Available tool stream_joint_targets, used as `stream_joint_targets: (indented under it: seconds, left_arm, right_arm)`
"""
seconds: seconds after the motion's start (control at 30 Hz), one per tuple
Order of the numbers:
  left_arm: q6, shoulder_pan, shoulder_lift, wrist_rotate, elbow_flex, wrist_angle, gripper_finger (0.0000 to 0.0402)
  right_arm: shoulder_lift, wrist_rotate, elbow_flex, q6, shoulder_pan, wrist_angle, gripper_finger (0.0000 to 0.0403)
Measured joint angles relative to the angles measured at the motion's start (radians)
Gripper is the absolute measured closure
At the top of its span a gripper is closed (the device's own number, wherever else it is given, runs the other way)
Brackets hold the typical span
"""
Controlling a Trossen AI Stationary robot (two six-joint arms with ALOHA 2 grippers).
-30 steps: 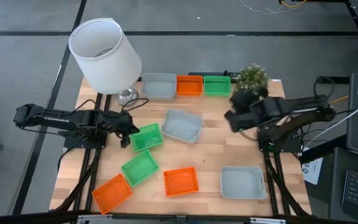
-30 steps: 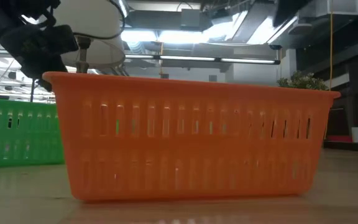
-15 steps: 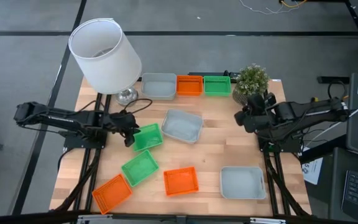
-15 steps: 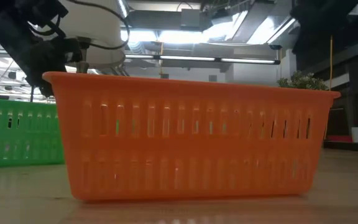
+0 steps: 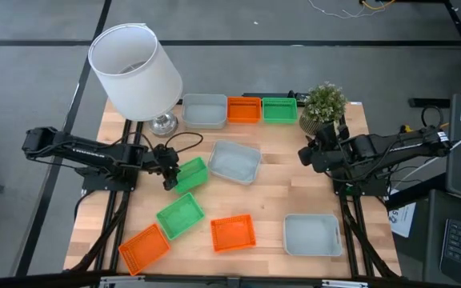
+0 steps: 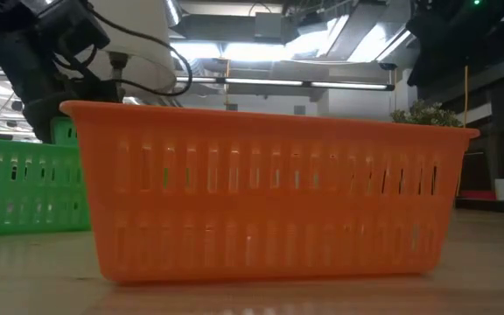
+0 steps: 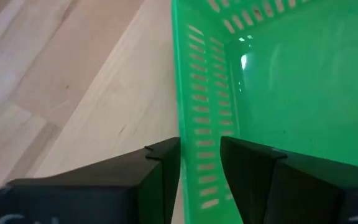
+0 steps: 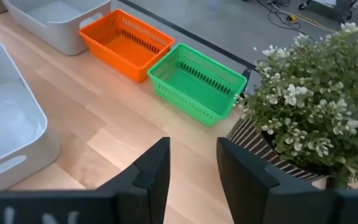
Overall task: Stack baskets by color
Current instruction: Stack the middle green bin on top of the top green bin
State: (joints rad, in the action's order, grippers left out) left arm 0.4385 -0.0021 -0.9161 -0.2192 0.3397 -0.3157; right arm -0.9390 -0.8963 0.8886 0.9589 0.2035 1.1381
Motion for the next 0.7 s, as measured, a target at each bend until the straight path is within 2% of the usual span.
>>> stream_joint_targets:
  seconds: [0.27, 0.5, 0.7]
  left_arm:
    - [-0.006, 0.0, 0.002, 0.0, 0.046, 0.022, 0.0296]
    - [-0.108, 0.0, 0.002, 0.0, 0.111, 0.01, 0.0296]
    - [-0.109, 0.0, -0.011, 0.0, 0.108, -0.091, 0.0296]
  right_arm:
    - [-0.001, 0.0, 0.0, -0.023, 0.0, -0.023, 0.0271]
    - [-0.001, 0.03, 0.0, -0.022, 0.0, -0.022, 0.0271]
    - [-0.001, 0.035, 0.0, -0.022, 0.0, -0.023, 0.0271]
